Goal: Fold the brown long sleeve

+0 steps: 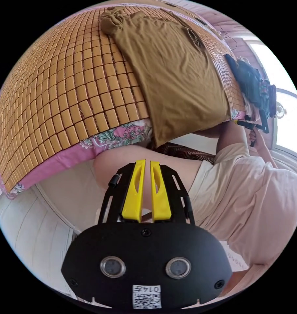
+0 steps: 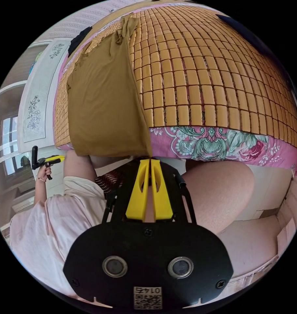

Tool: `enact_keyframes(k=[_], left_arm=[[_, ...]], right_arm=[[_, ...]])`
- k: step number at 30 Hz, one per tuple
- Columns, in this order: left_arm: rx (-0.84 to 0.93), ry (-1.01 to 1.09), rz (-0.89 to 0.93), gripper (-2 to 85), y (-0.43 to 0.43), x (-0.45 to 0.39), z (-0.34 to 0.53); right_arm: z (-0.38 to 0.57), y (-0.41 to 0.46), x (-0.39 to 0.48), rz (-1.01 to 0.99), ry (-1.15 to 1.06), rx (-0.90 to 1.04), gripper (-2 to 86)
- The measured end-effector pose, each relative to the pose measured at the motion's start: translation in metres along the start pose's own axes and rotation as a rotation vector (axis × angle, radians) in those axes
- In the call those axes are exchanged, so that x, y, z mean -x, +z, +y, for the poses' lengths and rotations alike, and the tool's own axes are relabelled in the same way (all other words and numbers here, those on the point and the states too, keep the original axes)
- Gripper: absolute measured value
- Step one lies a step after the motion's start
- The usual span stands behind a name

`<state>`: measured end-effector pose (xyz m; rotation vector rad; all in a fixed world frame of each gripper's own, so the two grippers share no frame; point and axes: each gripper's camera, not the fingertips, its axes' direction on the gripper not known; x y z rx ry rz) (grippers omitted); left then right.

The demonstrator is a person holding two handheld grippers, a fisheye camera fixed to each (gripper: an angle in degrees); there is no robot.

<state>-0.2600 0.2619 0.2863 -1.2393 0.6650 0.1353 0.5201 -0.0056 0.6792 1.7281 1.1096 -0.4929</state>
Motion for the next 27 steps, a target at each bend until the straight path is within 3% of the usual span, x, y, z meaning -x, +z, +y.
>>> enact_keyframes(k=[5, 13, 21, 27], left_arm=[[-0.018, 0.063, -0.140, 3.1, 0.011, -0.029, -0.007], [-0.174, 0.044, -0.186, 3.7, -0.007, -0.043, -0.042], [-0.320, 0.045, -0.275, 1.9, -0.049, -0.048, -0.139], [-0.433, -0.049, -0.389, 1.3, -0.078, -0.025, -0.225]], right_arm=[[-0.004, 0.008, 0.020, 0.064, -0.056, 0.003, 0.0], [-0.042, -0.006, 0.085, 0.195, -0.239, -0.123, 0.7], [-0.181, -0.026, 0.190, 0.352, -0.439, -0.228, 0.2], [-0.305, -0.020, 0.240, 0.444, -0.450, -0.289, 1.5]])
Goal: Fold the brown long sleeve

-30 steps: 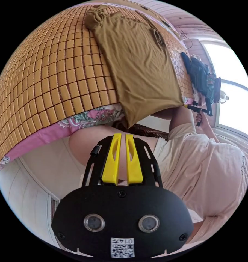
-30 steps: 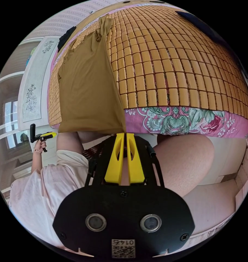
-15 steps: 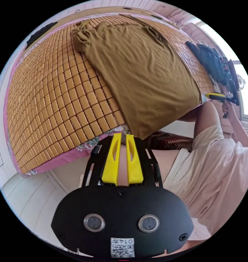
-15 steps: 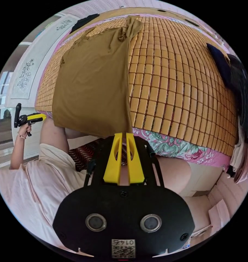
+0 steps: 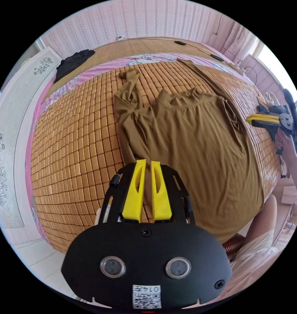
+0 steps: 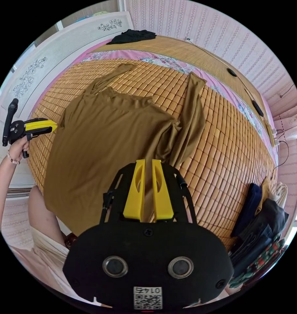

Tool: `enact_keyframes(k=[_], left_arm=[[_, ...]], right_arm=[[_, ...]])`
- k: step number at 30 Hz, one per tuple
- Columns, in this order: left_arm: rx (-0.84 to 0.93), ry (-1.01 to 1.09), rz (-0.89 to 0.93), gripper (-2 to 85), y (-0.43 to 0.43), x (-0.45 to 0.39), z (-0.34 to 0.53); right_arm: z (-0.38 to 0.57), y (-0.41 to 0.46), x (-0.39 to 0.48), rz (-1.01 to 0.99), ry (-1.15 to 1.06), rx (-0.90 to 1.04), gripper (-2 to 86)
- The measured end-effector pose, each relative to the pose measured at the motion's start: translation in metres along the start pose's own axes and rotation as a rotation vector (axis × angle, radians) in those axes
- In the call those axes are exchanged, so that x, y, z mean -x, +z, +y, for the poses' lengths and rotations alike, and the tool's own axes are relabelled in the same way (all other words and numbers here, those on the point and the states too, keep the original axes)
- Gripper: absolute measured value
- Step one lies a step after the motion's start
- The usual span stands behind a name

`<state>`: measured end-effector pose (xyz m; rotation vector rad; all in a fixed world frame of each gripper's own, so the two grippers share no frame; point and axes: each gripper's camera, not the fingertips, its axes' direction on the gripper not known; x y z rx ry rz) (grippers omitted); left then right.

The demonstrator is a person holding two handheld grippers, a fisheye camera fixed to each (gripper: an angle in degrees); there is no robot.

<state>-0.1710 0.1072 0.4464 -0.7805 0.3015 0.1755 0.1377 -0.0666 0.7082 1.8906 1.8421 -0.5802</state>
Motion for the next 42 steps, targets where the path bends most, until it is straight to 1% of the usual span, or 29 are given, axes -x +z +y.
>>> enact_keyframes(k=[3, 4, 7, 9, 11, 15, 17, 19, 21, 22, 23, 24, 25, 26, 27, 28, 29, 30, 32, 33, 35, 37, 40, 42], left_arm=[[0.013, -0.024, -0.056, 0.7, 0.025, 0.009, -0.028], [0.043, -0.030, -0.069, 0.3, 0.037, 0.011, -0.035], [-0.035, -0.015, -0.049, -0.6, 0.039, 0.015, -0.041], [-0.043, 0.004, -0.080, -0.8, 0.040, 0.016, -0.047], [-0.042, 0.012, -0.160, -0.9, 0.043, 0.019, -0.058], [-0.053, -0.077, -0.083, -0.6, 0.047, 0.037, -0.078], [-0.045, -0.115, -0.042, 0.6, 0.044, 0.043, -0.083], [-0.059, -0.115, -0.030, 2.5, 0.031, 0.044, -0.077], [-0.114, -0.097, -0.009, 4.0, 0.007, 0.043, -0.057], [-0.153, -0.082, 0.012, 4.5, -0.011, 0.042, -0.035], [-0.175, -0.060, 0.026, 4.7, -0.027, 0.038, -0.007], [-0.177, -0.047, 0.031, 4.8, -0.033, 0.036, 0.010], [-0.160, -0.028, 0.045, 5.0, -0.042, 0.030, 0.044], [-0.112, -0.012, 0.078, 5.2, -0.045, 0.023, 0.081], [-0.080, -0.009, 0.100, 5.3, -0.044, 0.019, 0.100], [-0.021, -0.018, 0.126, 5.6, -0.043, 0.012, 0.138], [0.026, -0.028, 0.141, 5.8, -0.041, 0.003, 0.173], [0.052, -0.032, 0.148, 6.1, -0.039, -0.001, 0.189], [0.124, -0.043, 0.175, 7.4, -0.032, -0.020, 0.235], [0.140, -0.047, 0.184, 7.8, -0.029, -0.024, 0.243], [0.165, -0.074, 0.199, 8.3, -0.019, -0.034, 0.258], [0.175, -0.093, 0.214, 7.5, -0.009, -0.038, 0.260], [0.177, -0.087, 0.190, 5.0, -0.007, -0.039, 0.258], [0.185, -0.074, 0.174, 0.5, -0.010, -0.040, 0.258]], right_arm=[[-0.050, 0.030, -0.002, 0.008, 0.013, 0.006, 0.5], [-0.057, 0.035, -0.003, 0.017, 0.015, -0.002, 0.2], [-0.082, 0.067, -0.008, 0.067, 0.027, 0.018, -0.7], [-0.090, 0.073, -0.018, 0.059, 0.035, -0.043, -0.9], [-0.097, 0.073, -0.028, 0.063, 0.072, -0.074, -0.9], [-0.111, 0.076, -0.048, 0.005, 0.135, -0.068, -0.9], [-0.113, 0.072, -0.049, 0.009, 0.145, -0.057, -0.8], [-0.100, 0.051, -0.049, 0.015, 0.154, -0.140, -0.6], [-0.058, 0.012, -0.048, -0.040, 0.135, -0.266, 0.3], [-0.043, 0.004, -0.046, -0.060, 0.124, -0.281, 0.7], [-0.009, -0.007, -0.043, -0.097, 0.106, -0.288, 2.6], [0.030, -0.014, -0.036, -0.119, 0.087, -0.269, 3.9], [0.051, -0.015, -0.032, -0.120, 0.083, -0.249, 4.4], [0.095, -0.014, -0.023, -0.106, 0.091, -0.198, 5.0], [0.138, -0.010, -0.012, -0.102, 0.111, -0.136, 5.4], [0.159, -0.008, -0.007, -0.109, 0.123, -0.099, 5.6], [0.195, -0.001, 0.003, -0.135, 0.157, -0.025, 6.1], [0.226, 0.004, 0.012, -0.166, 0.200, 0.034, 7.2], [0.259, 0.011, 0.020, -0.227, 0.291, 0.075, 8.1], [0.273, 0.015, 0.023, -0.271, 0.345, 0.081, 8.2], [0.285, 0.013, 0.026, -0.265, 0.400, 0.035, 7.3], [0.286, 0.012, 0.031, -0.249, 0.395, 0.036, 5.3], [0.286, 0.010, 0.039, -0.271, 0.359, 0.043, 2.4], [0.287, 0.005, 0.044, -0.260, 0.325, 0.051, 1.3]])
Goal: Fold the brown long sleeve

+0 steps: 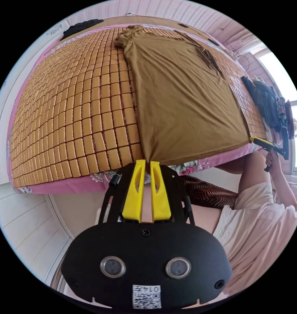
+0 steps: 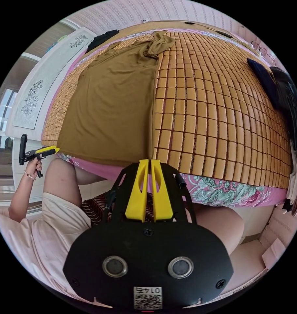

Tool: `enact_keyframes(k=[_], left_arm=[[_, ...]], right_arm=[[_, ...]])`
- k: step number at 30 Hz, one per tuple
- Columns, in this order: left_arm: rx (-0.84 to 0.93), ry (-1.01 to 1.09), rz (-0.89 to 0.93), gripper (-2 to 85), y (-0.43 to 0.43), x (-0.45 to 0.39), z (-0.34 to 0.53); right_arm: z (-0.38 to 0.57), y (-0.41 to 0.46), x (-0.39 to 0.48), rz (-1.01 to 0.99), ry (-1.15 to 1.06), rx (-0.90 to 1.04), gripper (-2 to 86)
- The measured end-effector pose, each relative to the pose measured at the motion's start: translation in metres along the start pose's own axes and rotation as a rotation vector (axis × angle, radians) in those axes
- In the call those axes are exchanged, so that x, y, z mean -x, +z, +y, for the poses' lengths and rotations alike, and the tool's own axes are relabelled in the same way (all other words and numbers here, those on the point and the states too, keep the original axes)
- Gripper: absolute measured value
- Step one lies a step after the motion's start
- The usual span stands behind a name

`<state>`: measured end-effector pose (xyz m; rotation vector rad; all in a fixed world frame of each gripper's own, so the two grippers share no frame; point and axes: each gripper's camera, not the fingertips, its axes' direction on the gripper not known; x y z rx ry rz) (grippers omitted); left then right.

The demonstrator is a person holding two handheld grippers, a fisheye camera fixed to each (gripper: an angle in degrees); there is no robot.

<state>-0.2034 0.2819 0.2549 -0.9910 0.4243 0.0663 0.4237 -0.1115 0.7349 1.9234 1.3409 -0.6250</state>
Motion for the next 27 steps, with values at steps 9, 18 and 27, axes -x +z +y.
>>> enact_keyframes(k=[9, 18, 27], left_arm=[[0.023, 0.018, -0.043, 0.1, 0.002, -0.005, 0.009], [-0.078, 0.028, -0.182, 6.0, -0.038, -0.015, 0.016], [-0.184, 0.277, -0.094, 5.5, -0.037, -0.084, -0.078]], right_arm=[[0.014, -0.006, 0.011, -0.046, 0.006, 0.022, 1.4], [0.005, -0.060, -0.009, 0.118, -0.092, -0.008, 5.7], [-0.176, -0.120, -0.009, 0.205, -0.160, -0.141, 6.0]])
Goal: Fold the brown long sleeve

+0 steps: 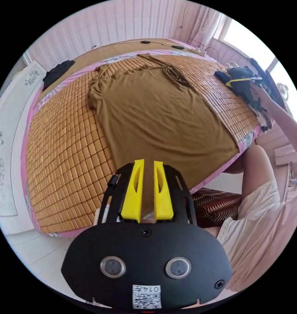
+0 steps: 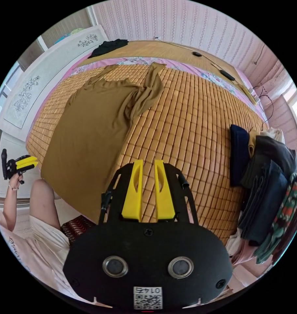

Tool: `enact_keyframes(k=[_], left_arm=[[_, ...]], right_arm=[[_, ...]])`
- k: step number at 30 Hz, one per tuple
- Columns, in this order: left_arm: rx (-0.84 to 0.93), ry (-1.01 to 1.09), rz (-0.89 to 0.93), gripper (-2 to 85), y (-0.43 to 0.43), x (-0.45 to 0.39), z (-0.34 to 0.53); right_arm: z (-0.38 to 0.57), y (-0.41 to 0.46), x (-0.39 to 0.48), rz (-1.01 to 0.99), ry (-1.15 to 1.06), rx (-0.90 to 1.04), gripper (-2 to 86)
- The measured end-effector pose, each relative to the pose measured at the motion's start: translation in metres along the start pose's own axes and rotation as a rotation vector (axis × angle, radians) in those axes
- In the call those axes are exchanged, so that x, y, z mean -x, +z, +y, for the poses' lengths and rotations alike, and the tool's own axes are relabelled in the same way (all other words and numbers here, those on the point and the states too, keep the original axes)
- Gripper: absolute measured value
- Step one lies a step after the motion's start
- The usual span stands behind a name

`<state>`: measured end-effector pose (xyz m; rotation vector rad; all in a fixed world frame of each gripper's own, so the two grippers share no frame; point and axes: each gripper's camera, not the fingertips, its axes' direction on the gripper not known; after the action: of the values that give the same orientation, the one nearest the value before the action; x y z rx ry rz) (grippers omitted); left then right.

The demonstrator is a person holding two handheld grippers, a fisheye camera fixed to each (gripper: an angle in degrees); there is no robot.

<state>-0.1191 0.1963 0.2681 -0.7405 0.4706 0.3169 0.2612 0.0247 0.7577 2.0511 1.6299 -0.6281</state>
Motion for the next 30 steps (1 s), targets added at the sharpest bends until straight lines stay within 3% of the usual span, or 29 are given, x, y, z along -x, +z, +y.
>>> enact_keyframes(k=[9, 14, 16, 19, 22, 26, 30], left_arm=[[-0.107, 0.212, 0.117, 5.5, 0.065, -0.048, -0.209], [-0.118, 0.204, 0.185, 5.5, 0.114, -0.062, -0.279], [-0.086, 0.214, 0.175, 5.6, 0.131, -0.067, -0.289], [-0.066, 0.251, 0.155, 5.4, 0.148, -0.073, -0.292], [-0.076, 0.258, 0.152, 5.2, 0.151, -0.076, -0.293], [-0.058, 0.263, 0.149, 5.4, 0.152, -0.081, -0.299], [-0.088, 0.290, 0.114, 5.3, 0.139, -0.092, -0.310]], right_arm=[[-0.171, 0.048, 0.017, 0.018, -0.053, -0.009, 7.8], [-0.199, 0.100, 0.006, 0.068, -0.044, 0.098, 6.5], [-0.189, 0.098, -0.005, 0.012, -0.039, 0.055, 1.8], [-0.142, 0.049, -0.033, -0.026, 0.065, -0.165, 0.4], [-0.048, -0.006, -0.057, -0.060, 0.175, -0.345, 0.4], [0.057, -0.003, -0.080, 0.006, 0.262, -0.168, 2.5], [0.058, -0.017, -0.088, 0.041, 0.204, -0.150, 7.2]])
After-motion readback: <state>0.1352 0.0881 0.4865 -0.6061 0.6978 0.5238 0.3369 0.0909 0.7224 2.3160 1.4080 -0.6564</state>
